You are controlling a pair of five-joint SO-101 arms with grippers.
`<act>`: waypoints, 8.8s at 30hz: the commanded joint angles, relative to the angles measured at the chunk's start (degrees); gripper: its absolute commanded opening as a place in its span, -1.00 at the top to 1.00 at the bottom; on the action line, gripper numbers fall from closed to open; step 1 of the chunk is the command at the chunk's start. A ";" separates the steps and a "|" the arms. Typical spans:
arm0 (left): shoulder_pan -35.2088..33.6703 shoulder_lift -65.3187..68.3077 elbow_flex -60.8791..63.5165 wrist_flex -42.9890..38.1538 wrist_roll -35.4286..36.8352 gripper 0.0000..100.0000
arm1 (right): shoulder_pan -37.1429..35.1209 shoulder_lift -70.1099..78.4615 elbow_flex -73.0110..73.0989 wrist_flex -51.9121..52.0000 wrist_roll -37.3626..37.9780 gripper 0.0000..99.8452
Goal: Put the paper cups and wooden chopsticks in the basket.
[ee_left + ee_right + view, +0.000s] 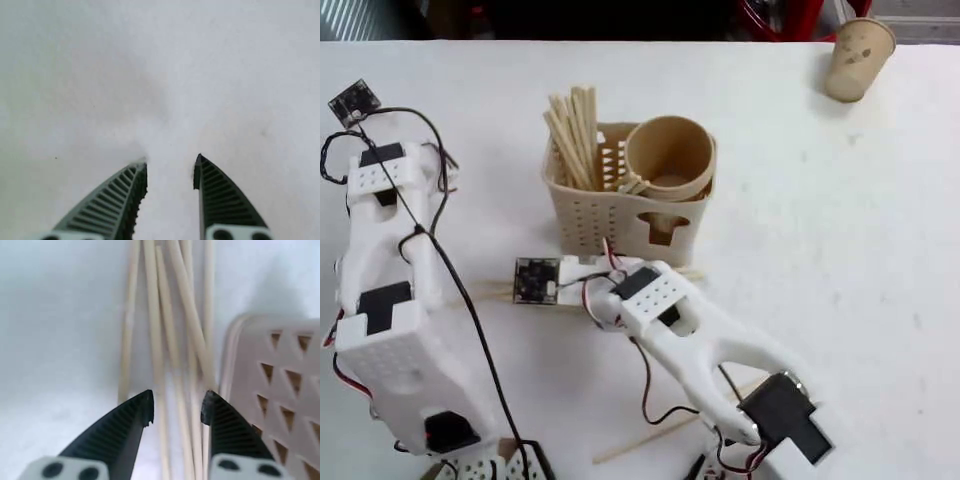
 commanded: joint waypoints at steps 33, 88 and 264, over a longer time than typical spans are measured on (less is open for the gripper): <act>-0.57 -0.31 -0.62 -1.14 0.26 0.66 | 1.10 -1.27 -0.35 13.85 2.46 0.85; -0.57 -0.31 -0.62 -1.05 0.26 0.66 | 2.77 -9.45 -0.09 17.45 -5.27 0.75; -0.66 -0.22 -0.62 -1.23 0.18 0.66 | 8.13 -20.26 -20.40 -16.84 -27.87 0.97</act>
